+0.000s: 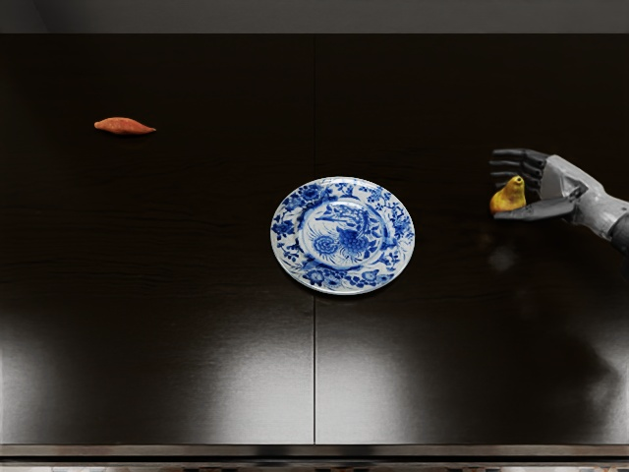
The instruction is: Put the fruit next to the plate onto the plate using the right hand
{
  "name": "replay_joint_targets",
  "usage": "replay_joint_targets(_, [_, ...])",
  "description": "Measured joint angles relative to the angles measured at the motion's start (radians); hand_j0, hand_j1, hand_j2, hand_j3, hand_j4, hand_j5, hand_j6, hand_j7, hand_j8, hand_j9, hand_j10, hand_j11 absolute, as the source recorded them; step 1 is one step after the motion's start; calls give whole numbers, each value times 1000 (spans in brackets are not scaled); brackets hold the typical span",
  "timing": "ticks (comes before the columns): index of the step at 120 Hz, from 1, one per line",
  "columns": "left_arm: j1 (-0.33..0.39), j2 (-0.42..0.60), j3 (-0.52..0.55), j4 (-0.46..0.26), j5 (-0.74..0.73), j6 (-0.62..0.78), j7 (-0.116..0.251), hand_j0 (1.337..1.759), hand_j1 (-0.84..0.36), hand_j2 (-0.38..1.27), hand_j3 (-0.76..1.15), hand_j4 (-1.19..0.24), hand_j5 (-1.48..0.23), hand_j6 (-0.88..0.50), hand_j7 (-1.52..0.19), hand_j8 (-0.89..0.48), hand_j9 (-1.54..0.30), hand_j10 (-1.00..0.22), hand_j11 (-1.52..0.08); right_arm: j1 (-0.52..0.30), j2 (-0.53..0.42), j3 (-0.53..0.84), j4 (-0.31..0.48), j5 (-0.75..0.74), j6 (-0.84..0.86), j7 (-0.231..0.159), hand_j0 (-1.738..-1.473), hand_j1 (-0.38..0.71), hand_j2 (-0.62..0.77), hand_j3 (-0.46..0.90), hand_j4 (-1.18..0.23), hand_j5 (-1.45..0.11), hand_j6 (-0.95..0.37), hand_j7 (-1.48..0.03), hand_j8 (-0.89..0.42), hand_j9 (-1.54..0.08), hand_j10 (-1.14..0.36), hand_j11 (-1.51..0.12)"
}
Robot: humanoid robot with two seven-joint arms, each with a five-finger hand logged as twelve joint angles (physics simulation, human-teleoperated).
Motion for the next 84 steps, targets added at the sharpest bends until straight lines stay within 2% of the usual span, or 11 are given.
replay_joint_targets(13, [0, 0, 0, 0, 0, 0, 0, 1658, 349, 0, 0, 0, 0, 0, 0, 0, 0, 0, 0, 0, 2, -2, 0, 8, 4, 0, -1658, 76, -57, 0, -390, -477, -385, -479, -386, -474, -493, -477])
replay_joint_targets(50, [0, 0, 0, 0, 0, 0, 0, 1658, 349, 0, 0, 0, 0, 0, 0, 0, 0, 0, 0, 1, 16, -9, -1, 6, 5, 0, -1658, 118, -60, 0, -424, -537, -425, -529, -418, -535, -649, -527])
replay_joint_targets(68, [0, 0, 0, 0, 0, 0, 0, 1658, 349, 0, 0, 0, 0, 0, 0, 0, 0, 0, 0, 2, 24, -17, -5, 6, -1, 0, -1658, 134, -62, 0, -434, -558, -437, -547, -428, -556, -671, -545])
replay_joint_targets(78, [0, 0, -1, 0, 0, 0, 0, 1658, 349, 0, 0, 0, 0, 0, 0, 0, 0, 0, 0, 2, 29, -20, -9, 12, -1, 0, -1658, 164, -60, 0, -469, -597, -471, -586, -461, -595, -719, -584])
replay_joint_targets(84, [0, 0, -1, 0, 0, 0, 0, 1658, 349, 0, 0, 0, 0, 0, 0, 0, 0, 0, 0, 3, 32, -26, -12, 11, -2, 0, -1658, 191, -63, 0, -493, -625, -494, -616, -487, -622, -698, -614])
